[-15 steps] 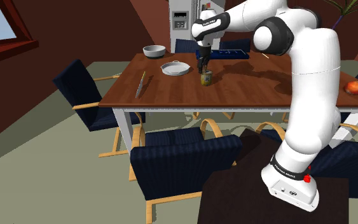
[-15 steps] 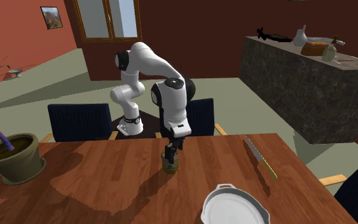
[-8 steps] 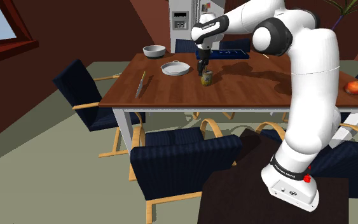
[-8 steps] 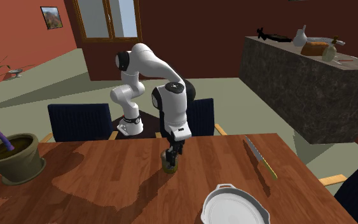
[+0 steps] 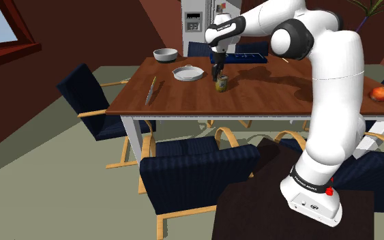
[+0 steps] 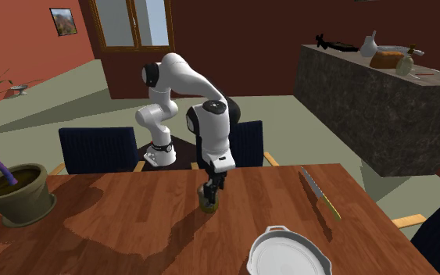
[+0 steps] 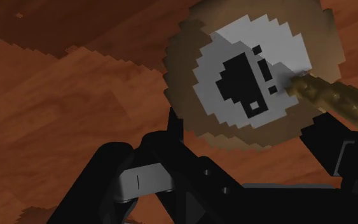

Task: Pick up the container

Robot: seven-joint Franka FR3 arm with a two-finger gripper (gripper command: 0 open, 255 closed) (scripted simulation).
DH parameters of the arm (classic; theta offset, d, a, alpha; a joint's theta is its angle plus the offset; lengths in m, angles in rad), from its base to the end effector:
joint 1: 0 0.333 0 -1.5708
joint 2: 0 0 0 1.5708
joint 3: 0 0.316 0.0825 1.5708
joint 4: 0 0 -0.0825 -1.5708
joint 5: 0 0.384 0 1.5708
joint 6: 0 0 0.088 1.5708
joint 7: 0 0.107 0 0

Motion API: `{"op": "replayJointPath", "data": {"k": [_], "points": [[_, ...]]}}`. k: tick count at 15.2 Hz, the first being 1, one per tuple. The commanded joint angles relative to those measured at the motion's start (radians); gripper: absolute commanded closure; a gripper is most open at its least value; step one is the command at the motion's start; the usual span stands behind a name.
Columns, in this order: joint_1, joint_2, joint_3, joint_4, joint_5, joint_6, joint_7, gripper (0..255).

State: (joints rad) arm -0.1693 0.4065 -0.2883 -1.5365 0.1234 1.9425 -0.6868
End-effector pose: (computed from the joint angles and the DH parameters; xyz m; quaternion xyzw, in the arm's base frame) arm 0.6204 -0.2671 0.4299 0.9945 0.1041 0.0079 0.0034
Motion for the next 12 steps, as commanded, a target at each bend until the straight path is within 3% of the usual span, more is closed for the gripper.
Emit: {"op": "replayJointPath", "data": {"k": [1,12], "points": [[0.0,-0.004,-0.001,0.013,-0.002,-0.019,0.002,255],[-0.006,-0.017,-0.005,0.143,-0.009,-0.16,0.008,255]]}}
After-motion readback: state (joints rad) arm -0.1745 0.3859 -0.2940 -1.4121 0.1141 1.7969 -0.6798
